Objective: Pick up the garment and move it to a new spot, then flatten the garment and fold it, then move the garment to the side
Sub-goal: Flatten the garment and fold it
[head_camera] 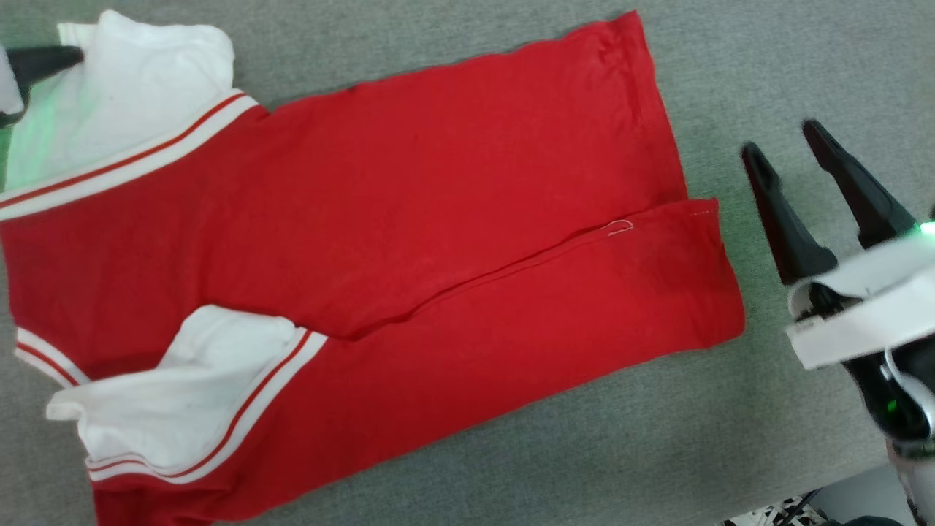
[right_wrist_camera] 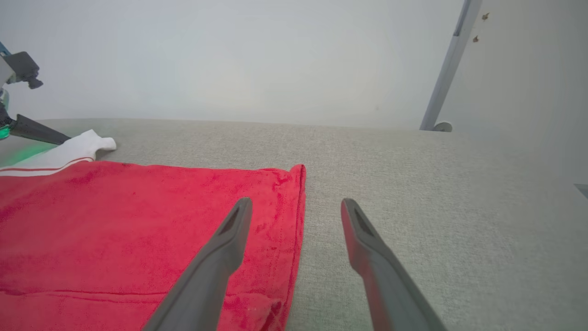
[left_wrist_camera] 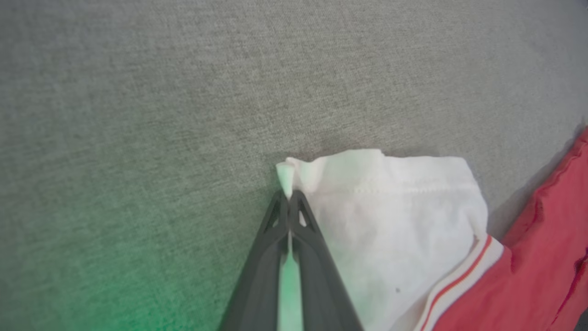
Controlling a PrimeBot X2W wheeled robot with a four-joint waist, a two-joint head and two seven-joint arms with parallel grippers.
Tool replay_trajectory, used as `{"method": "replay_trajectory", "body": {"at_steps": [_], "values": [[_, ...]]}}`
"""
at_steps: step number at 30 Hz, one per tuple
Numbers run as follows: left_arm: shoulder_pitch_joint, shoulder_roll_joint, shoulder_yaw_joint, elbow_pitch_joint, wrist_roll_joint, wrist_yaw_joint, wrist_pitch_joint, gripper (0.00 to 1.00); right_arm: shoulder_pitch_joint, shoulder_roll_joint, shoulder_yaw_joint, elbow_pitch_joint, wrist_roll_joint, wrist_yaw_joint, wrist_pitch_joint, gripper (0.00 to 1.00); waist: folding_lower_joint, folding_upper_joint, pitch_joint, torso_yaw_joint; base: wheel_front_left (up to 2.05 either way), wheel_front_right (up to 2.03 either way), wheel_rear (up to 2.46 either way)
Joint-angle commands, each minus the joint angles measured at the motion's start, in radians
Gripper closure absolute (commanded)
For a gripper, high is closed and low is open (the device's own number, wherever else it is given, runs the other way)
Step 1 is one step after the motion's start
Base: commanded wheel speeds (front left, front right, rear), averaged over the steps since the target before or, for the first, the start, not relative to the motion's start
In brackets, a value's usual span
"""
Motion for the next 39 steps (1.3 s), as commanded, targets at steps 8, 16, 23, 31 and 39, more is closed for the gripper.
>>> {"method": "replay_trajectory", "body": {"at_steps": [8, 16, 23, 31, 39], "values": [[0.017, -0.068, -0.030, 0.005, 0.019, -0.028, -0.030, 1.00, -0.302, -0.051, 0.145, 0.139, 0.115, -0.001, 0.278, 0.00, 0.0000, 0.0000, 0.012, 0.053, 0.00, 0.00, 0.00], [-0.005, -0.117, -0.045, -0.012, 0.024, -0.040, -0.045, 1.00, -0.605, -0.064, 0.262, 0.399, 0.211, -0.001, 0.684, 0.00, 0.0000, 0.0000, 0.045, 0.120, 0.00, 0.00, 0.00], [-0.023, -0.153, -0.063, -0.008, 0.032, -0.043, -0.055, 1.00, -0.744, -0.059, 0.320, 0.567, 0.204, -0.001, 0.804, 0.00, 0.0000, 0.0000, 0.066, 0.159, 0.00, 0.00, 0.00], [-0.020, -0.187, -0.066, -0.036, 0.025, -0.044, -0.115, 1.00, -0.761, -0.072, 0.357, 0.615, 0.227, -0.001, 0.700, 1.00, 0.0000, 0.0000, 0.045, 0.186, 0.00, 0.00, 0.00], [0.053, -0.140, -0.022, -0.217, -0.066, -0.044, -0.247, 1.00, -0.675, -0.146, 0.393, 0.543, 0.272, -0.001, 0.591, 1.00, 0.0000, 0.0000, -0.087, 0.239, 0.00, 0.00, 0.00]]}}
